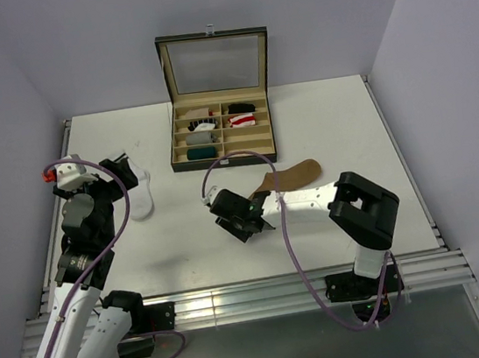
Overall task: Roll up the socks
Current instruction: Roll the sock at the center of the board.
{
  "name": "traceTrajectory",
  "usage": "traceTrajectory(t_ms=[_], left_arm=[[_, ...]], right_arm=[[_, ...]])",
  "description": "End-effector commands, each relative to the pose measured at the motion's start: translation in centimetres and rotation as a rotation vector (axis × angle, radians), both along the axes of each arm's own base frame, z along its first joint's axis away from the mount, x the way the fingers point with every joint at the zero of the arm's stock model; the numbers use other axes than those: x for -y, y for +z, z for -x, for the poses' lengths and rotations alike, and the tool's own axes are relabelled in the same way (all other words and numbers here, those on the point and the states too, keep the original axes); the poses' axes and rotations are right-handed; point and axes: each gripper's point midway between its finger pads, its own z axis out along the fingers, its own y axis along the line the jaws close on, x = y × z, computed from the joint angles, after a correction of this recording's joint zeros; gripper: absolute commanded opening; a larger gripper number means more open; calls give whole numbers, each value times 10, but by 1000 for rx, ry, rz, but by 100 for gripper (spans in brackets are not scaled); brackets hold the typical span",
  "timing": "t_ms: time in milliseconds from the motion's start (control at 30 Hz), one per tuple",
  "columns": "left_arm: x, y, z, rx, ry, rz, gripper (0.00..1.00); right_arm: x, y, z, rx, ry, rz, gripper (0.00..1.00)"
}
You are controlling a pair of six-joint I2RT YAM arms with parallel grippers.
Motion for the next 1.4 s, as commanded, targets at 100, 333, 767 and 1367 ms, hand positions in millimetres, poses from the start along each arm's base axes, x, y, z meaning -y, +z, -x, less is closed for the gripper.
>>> traceTrajectory(t_ms=[100, 333, 767, 1367], left_arm=[[2, 14, 1, 37, -15, 0, 99], [3, 14, 1, 39, -18, 2, 99], [42, -19, -10, -131, -171, 138, 100], [121, -124, 5, -449, -324, 336, 90]], right_arm=[[0, -10, -2, -8, -51, 43, 48], [1, -18, -7, 6, -75, 83, 19], [-62, 15, -5, -45, 21, -177, 0], [-61, 39, -20, -488, -110, -740, 0]])
